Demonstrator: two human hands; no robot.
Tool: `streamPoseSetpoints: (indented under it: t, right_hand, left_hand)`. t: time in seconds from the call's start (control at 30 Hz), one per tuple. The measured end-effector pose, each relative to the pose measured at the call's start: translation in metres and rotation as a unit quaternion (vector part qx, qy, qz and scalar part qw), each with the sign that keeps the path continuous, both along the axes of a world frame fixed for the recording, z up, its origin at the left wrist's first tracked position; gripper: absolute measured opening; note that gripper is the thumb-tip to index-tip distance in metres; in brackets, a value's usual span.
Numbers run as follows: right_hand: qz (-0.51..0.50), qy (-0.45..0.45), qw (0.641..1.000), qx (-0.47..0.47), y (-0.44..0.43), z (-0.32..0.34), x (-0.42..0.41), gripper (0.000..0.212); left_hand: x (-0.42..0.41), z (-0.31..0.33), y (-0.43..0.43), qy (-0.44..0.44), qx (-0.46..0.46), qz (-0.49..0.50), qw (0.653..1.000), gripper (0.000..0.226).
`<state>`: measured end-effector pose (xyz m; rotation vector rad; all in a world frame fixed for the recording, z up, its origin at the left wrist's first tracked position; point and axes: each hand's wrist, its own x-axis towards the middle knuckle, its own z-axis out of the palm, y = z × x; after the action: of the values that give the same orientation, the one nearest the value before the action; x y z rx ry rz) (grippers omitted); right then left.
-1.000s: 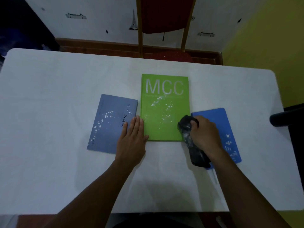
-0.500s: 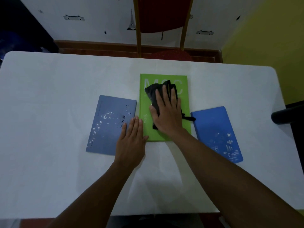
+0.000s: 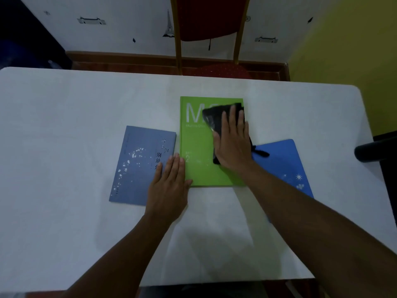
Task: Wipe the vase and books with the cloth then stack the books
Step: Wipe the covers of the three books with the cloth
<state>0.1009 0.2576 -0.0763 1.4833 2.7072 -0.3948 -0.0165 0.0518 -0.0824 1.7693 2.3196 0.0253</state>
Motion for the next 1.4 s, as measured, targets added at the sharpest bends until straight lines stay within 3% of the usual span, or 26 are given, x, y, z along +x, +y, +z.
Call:
streamPoseSetpoints:
  t: [0.13,0.33,0.4,0.47,0.6,0.67,0.8,1.07,1.23,1.3,1.4]
  right_hand:
    - [0.125,0.043,0.991,-0.006,-0.012,0.001,-0.027,0.059]
    - [0.262,0.094,0.961,0.001,-0.069,-0.008,0.050,0.056]
    - [0.242,0.078,0.967,0.004,-0.052,-0.006,0.066,0.058]
    - [0.161,0.048,0.986,-0.003,-0.028,-0.001,0.061,0.060]
    - [0.014,0.037,0.999,-0.030,0.025,0.007,0.002,0.057]
    - [0.016,0.040,0.998,-0.044,0.039,0.009,-0.033,0.057]
    - [0.121,0.061,0.989,-0.057,0.018,0.005,-0.063,0.055]
    - [0.220,0.187,0.957,-0.033,-0.075,-0.011,0.019,0.046]
    - [0.309,0.213,0.927,-0.013,-0.065,-0.014,0.078,0.043]
    - [0.283,0.211,0.936,-0.005,-0.049,-0.014,0.084,0.042]
    - [0.114,0.222,0.968,-0.023,-0.026,-0.009,0.068,0.044]
  left_hand:
    - [0.002,0.000,-0.001,-0.003,0.009,0.005,1.000,0.063]
    - [0.001,0.002,-0.001,-0.002,0.007,-0.001,1.000,0.062]
    - [0.000,0.002,0.000,-0.008,0.002,0.007,1.000,0.063]
    - [0.001,0.002,0.001,-0.015,-0.003,0.009,1.000,0.065]
    - [-0.002,0.004,0.000,-0.029,-0.015,0.002,0.999,0.070]
    - [-0.006,0.004,-0.001,-0.045,-0.014,-0.010,0.999,0.075]
    - [-0.015,0.002,-0.004,-0.062,-0.026,-0.028,0.997,0.096]
    - [-0.016,-0.002,-0.007,-0.048,-0.003,-0.047,0.998,0.091]
    - [-0.016,-0.002,-0.006,-0.054,-0.007,-0.038,0.998,0.090]
    - [-0.017,-0.001,-0.006,-0.050,-0.006,-0.044,0.998,0.088]
    - [-0.019,-0.001,-0.005,-0.040,0.001,-0.054,0.998,0.086]
